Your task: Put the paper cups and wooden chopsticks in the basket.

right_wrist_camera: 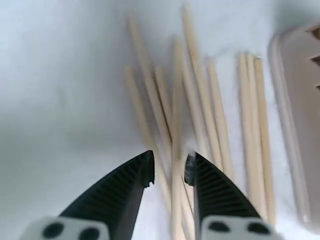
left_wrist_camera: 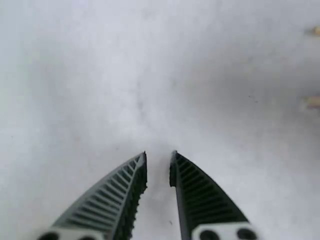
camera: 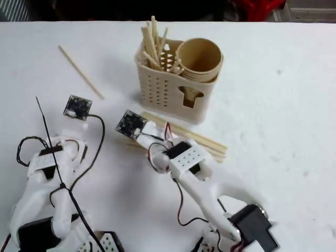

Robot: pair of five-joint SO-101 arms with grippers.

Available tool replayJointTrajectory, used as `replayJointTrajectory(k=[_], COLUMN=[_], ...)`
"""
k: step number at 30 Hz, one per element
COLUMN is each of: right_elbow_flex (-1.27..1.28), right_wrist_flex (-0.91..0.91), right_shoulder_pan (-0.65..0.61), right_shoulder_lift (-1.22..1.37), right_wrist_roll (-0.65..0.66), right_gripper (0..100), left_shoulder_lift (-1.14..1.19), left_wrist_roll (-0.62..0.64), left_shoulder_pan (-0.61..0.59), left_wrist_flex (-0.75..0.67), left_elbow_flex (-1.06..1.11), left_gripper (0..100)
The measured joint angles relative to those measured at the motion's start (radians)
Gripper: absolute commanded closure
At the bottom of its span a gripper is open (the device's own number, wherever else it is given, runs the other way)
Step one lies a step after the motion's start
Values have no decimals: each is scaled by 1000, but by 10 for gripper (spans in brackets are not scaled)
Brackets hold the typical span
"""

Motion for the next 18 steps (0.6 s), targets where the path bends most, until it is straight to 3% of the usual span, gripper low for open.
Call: replayJointTrajectory(k=[4,9,18], right_elbow_flex=[-14,-21,-21], right_wrist_flex=[-2,-2,-5], right_shoulder_pan=[6,25,25], right_shoulder_lift=[46,57,63], right_wrist_roll=[0,0,0], right_gripper=[893,987,983], left_shoulder_lift=[0,0,0], left_wrist_roll=[0,0,0], left_shoulder_pan=[0,0,0], left_wrist_flex=[0,0,0], left_elbow_flex=[0,0,0], left_gripper=[902,902,902])
